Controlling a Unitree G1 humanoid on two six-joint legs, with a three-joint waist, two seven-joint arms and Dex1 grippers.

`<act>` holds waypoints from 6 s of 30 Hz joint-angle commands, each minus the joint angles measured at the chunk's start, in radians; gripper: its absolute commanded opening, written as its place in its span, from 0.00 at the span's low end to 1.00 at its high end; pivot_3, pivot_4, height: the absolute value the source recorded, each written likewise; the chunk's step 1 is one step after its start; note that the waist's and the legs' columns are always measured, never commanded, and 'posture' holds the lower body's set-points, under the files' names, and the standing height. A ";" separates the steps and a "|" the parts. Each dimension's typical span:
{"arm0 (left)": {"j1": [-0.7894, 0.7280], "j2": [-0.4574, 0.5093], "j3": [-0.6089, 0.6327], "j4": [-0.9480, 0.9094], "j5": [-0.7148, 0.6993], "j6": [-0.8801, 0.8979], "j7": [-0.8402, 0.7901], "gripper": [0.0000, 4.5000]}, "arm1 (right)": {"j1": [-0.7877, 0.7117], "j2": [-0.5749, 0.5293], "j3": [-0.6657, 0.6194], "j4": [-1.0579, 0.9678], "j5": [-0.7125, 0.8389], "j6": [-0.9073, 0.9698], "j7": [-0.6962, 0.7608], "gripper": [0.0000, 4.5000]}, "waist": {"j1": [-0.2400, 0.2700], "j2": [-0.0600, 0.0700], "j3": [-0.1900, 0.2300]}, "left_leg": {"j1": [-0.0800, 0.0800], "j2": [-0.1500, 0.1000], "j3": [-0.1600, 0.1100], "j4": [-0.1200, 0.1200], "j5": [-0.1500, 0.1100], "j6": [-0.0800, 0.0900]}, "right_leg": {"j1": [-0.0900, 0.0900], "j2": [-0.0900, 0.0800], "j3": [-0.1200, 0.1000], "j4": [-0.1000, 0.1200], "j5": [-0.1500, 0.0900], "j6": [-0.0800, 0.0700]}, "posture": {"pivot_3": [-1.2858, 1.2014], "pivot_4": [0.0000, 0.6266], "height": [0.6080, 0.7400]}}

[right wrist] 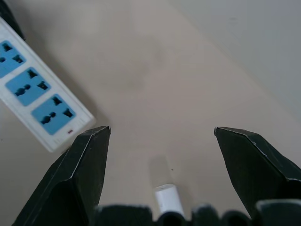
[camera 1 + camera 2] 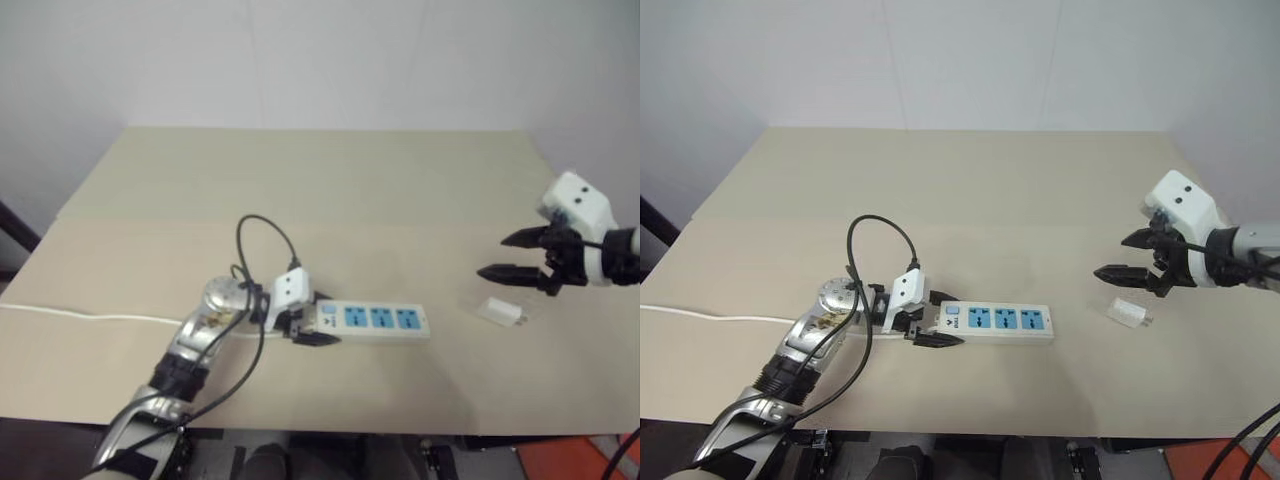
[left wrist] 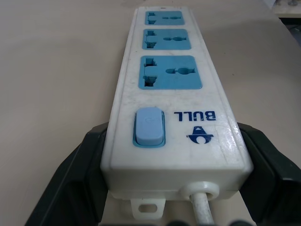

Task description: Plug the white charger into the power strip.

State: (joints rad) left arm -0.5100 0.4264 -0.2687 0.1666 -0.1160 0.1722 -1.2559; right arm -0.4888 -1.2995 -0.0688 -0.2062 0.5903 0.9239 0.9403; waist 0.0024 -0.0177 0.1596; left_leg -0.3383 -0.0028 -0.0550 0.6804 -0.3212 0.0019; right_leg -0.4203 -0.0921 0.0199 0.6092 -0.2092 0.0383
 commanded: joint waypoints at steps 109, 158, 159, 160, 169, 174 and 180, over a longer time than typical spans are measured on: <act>0.061 0.113 -0.051 0.124 0.000 -0.112 -0.054 0.73 | -0.010 1.023 0.260 0.338 -0.288 -0.735 0.172 0.25 | -0.047 0.008 -0.019 | 0.006 0.001 -0.003 0.000 0.002 -0.003 | 0.005 0.002 -0.001 0.005 0.002 -0.002 | 0.52 0.24 1.00; 0.088 0.151 -0.015 0.128 -0.034 -0.092 -0.004 0.73 | 0.002 0.796 0.318 0.698 -0.364 -0.894 0.276 0.25 | -0.041 0.000 -0.025 | 0.033 0.001 -0.003 -0.004 0.000 0.000 | 0.032 0.002 -0.001 0.000 -0.002 -0.002 | 0.52 0.24 1.00; 0.088 0.153 -0.016 0.130 -0.034 -0.094 -0.005 0.73 | 0.001 0.802 0.321 0.691 -0.363 -0.895 0.276 0.25 | -0.041 0.000 -0.025 | 0.033 0.001 -0.003 -0.004 0.000 0.000 | 0.032 0.002 -0.001 0.000 -0.002 -0.002 | 0.52 0.24 1.00; 0.087 0.154 -0.016 0.133 -0.033 -0.097 -0.006 0.73 | 0.000 0.808 0.325 0.684 -0.364 -0.898 0.273 0.25 | -0.041 0.000 -0.025 | 0.033 0.001 -0.003 -0.004 0.000 0.000 | 0.032 0.002 -0.001 0.000 -0.002 -0.002 | 0.52 0.24 1.00; 0.069 0.152 -0.017 0.154 -0.034 -0.105 -0.006 0.73 | -0.070 0.910 0.365 0.601 -0.339 -0.854 0.254 0.25 | -0.050 0.000 -0.024 | 0.033 0.002 -0.003 -0.004 0.000 0.000 | 0.031 0.002 0.000 0.001 -0.002 -0.002 | 0.52 0.24 1.00; 0.067 0.149 -0.019 0.156 -0.032 -0.108 -0.005 0.73 | -0.064 0.917 0.375 0.552 -0.328 -0.833 0.280 0.25 | -0.051 0.000 -0.024 | 0.034 0.004 -0.003 -0.006 0.000 0.000 | 0.030 0.005 0.000 0.002 -0.002 -0.003 | 0.52 0.24 1.00; 0.068 0.151 -0.018 0.157 -0.031 -0.111 -0.005 0.73 | -0.039 0.913 0.370 0.518 -0.328 -0.834 0.289 0.25 | -0.049 0.000 -0.024 | 0.033 0.004 -0.003 -0.008 0.000 0.000 | 0.028 0.005 0.000 0.002 -0.003 -0.004 | 0.52 0.24 1.00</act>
State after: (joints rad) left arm -0.4513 0.5375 -0.2984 0.2888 -0.1881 0.0473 -1.2713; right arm -0.5495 -0.3719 0.2897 0.3040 0.2957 0.0630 1.2284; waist -0.0468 -0.0177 0.1358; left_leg -0.3057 0.0011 -0.0584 0.6721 -0.3211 0.0024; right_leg -0.3925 -0.0872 0.0197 0.6107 -0.2122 0.0340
